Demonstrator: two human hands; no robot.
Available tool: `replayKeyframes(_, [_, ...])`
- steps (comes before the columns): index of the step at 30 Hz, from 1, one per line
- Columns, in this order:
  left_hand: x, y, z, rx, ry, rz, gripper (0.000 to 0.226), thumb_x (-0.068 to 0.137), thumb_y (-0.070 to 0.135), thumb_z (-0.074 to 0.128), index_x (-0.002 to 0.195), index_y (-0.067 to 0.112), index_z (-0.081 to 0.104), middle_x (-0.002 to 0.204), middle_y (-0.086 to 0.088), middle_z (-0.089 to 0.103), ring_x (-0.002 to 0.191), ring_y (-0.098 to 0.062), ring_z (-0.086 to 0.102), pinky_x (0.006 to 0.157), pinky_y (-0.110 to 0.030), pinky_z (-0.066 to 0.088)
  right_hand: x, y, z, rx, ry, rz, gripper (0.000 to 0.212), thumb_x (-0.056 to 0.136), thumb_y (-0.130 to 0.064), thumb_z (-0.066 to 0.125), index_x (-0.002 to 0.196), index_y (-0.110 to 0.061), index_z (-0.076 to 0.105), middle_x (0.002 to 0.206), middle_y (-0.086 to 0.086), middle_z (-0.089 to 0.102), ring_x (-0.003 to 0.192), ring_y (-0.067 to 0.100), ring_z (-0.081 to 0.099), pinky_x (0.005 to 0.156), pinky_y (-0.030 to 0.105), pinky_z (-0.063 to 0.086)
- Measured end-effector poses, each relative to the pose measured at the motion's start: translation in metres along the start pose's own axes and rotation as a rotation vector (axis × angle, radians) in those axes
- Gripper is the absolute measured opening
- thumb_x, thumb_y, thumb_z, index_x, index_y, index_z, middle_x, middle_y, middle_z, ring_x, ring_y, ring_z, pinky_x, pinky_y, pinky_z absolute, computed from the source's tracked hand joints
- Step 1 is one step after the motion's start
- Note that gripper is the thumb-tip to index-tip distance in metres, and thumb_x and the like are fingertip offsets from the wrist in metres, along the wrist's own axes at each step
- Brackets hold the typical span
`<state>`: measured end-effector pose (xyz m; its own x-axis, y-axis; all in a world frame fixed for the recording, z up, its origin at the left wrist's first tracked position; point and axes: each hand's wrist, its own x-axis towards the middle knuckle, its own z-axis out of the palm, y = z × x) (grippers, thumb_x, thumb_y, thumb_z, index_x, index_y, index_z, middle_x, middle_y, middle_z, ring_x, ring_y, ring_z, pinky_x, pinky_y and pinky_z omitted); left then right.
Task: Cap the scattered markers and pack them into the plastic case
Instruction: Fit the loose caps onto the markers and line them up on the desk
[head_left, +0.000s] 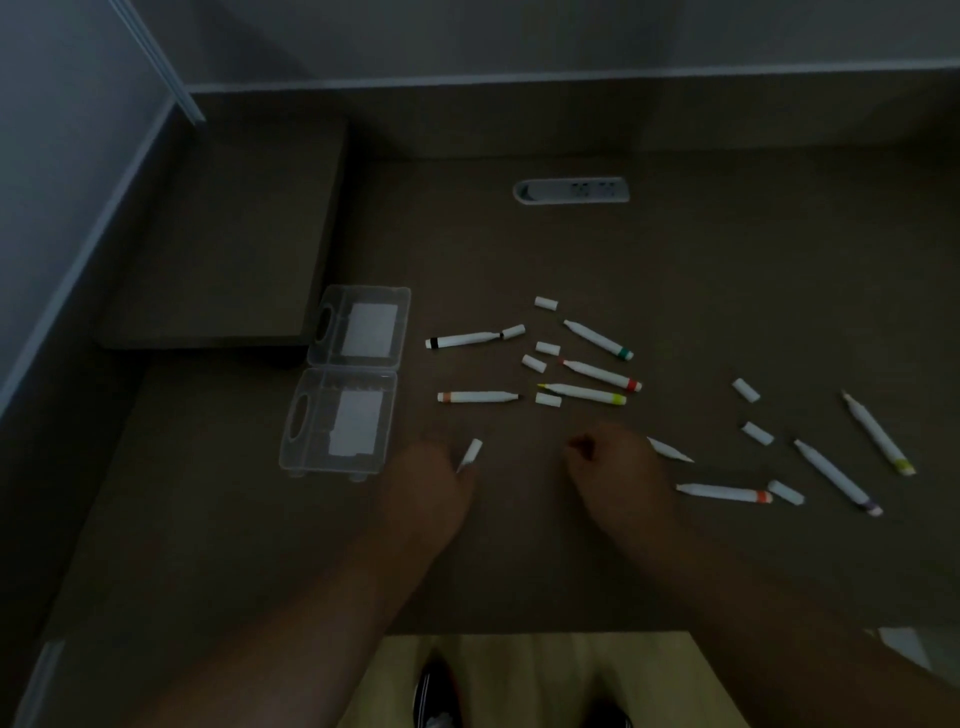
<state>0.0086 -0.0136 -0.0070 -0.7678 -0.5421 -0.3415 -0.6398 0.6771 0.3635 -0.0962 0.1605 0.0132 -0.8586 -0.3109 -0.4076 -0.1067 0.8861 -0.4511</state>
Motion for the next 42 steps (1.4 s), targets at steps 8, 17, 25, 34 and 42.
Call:
replayKeyframes(8, [0.073, 0.021, -0.018, 0.217, 0.184, 0.344, 0.029, 0.084, 0.016, 0.064, 0.114, 0.016, 0.066, 0.119, -0.008, 0.056, 0.112, -0.026, 0.053, 0.097, -0.034, 0.041, 0.056, -0.015, 0.009, -0.226, 0.207, -0.251, 0.033, 0.092, -0.031, 0.060, 0.125, -0.027, 0.062, 0.123, 0.002, 0.060, 0.111, 0.017, 0.057, 0.097, 0.034, 0.048])
replayKeyframes(17, [0.083, 0.011, -0.014, 0.256, 0.154, 0.468, 0.013, 0.080, 0.007, 0.062, 0.072, 0.011, 0.071, 0.077, -0.009, 0.066, 0.078, -0.025, 0.062, 0.078, -0.033, 0.045, 0.070, -0.016, 0.018, -0.368, 0.153, -0.269, 0.028, 0.093, -0.035, 0.059, 0.119, -0.029, 0.066, 0.124, 0.003, 0.058, 0.109, 0.018, 0.057, 0.094, 0.033, 0.048])
replayKeyframes(25, [0.059, 0.021, -0.034, -0.612, -0.022, 0.003, 0.008, 0.093, 0.019, 0.066, 0.089, 0.026, 0.066, 0.088, 0.003, 0.067, 0.087, -0.014, 0.066, 0.074, -0.023, 0.045, 0.045, -0.021, 0.002, 0.122, 0.036, -0.126, 0.017, 0.092, -0.034, 0.063, 0.107, -0.028, 0.069, 0.105, -0.007, 0.065, 0.094, 0.006, 0.059, 0.082, 0.026, 0.050])
replayKeyframes(34, [0.035, 0.030, -0.035, -1.213, -0.325, -0.263, 0.009, 0.094, 0.019, 0.062, 0.088, 0.014, 0.066, 0.072, -0.002, 0.063, 0.070, -0.016, 0.057, 0.074, -0.034, 0.048, 0.007, -0.043, -0.034, 1.049, -0.319, 0.204, 0.011, 0.093, -0.021, 0.062, 0.094, -0.012, 0.068, 0.079, 0.006, 0.064, 0.068, 0.014, 0.055, 0.062, 0.028, 0.044])
replayKeyframes(42, [0.020, 0.038, -0.027, -1.350, -0.404, -0.336, 0.007, 0.095, 0.017, 0.060, 0.088, 0.015, 0.061, 0.076, -0.002, 0.063, 0.069, -0.014, 0.057, 0.063, -0.032, 0.044, 0.001, -0.036, -0.039, 1.497, -0.553, 0.506, 0.005, 0.089, -0.017, 0.064, 0.088, -0.012, 0.065, 0.067, 0.001, 0.065, 0.060, 0.010, 0.057, 0.062, 0.025, 0.042])
